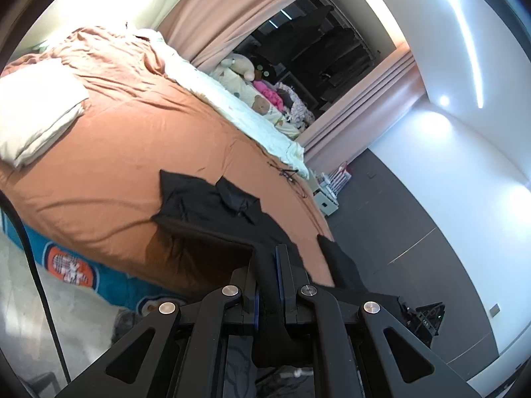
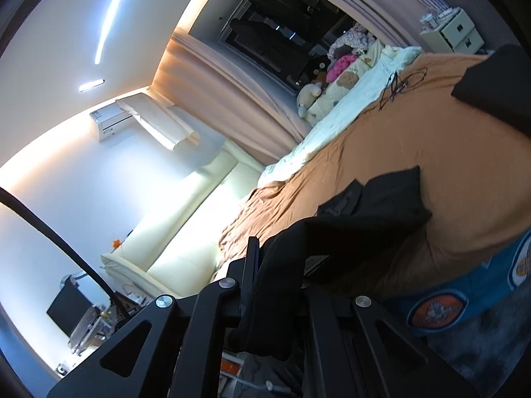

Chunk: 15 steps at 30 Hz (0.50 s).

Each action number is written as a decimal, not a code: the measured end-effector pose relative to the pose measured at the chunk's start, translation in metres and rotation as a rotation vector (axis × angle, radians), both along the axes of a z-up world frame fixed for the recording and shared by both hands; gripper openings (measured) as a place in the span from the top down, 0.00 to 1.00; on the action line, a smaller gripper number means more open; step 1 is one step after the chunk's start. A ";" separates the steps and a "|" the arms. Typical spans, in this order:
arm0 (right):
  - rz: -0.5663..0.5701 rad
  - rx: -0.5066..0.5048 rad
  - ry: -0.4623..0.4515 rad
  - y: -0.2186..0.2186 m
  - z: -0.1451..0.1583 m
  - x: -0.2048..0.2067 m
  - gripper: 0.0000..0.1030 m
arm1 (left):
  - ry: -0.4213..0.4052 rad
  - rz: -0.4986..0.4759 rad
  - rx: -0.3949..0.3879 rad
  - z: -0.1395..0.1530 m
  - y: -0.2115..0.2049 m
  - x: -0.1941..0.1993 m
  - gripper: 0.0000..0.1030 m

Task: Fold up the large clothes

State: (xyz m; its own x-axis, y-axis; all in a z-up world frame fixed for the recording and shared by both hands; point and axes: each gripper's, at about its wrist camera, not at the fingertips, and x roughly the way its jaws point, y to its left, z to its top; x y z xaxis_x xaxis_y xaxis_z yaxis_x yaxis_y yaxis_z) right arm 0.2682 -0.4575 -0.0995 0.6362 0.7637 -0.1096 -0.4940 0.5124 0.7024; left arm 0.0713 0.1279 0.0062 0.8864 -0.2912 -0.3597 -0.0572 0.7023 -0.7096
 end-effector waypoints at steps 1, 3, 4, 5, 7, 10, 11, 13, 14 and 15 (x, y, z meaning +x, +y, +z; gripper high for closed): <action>-0.009 -0.002 -0.002 0.002 0.002 0.009 0.98 | -0.004 0.001 0.002 0.003 0.002 0.006 0.93; -0.012 -0.004 -0.010 0.005 0.007 0.027 0.98 | -0.015 0.007 0.018 0.010 0.007 0.024 0.93; -0.017 -0.007 -0.014 0.008 0.011 0.040 0.98 | -0.021 0.007 0.021 0.013 0.009 0.032 0.93; -0.018 -0.007 -0.016 0.010 0.013 0.051 0.98 | -0.025 0.007 0.023 0.017 0.012 0.043 0.93; -0.025 -0.005 -0.017 0.016 0.019 0.075 0.98 | -0.029 0.012 0.028 0.023 0.019 0.067 0.92; -0.033 -0.014 -0.014 0.024 0.024 0.107 0.98 | -0.022 0.013 0.037 0.031 0.032 0.105 0.92; -0.039 -0.023 -0.013 0.029 0.027 0.123 0.98 | -0.018 0.011 0.041 0.033 0.036 0.119 0.92; -0.046 -0.034 -0.009 0.038 0.029 0.147 0.98 | -0.009 0.009 0.052 0.037 0.042 0.143 0.92; -0.047 -0.041 -0.007 0.043 0.031 0.158 0.98 | -0.003 0.009 0.057 0.037 0.045 0.156 0.92; -0.048 -0.047 -0.005 0.046 0.031 0.168 0.98 | 0.002 0.009 0.059 0.037 0.047 0.166 0.92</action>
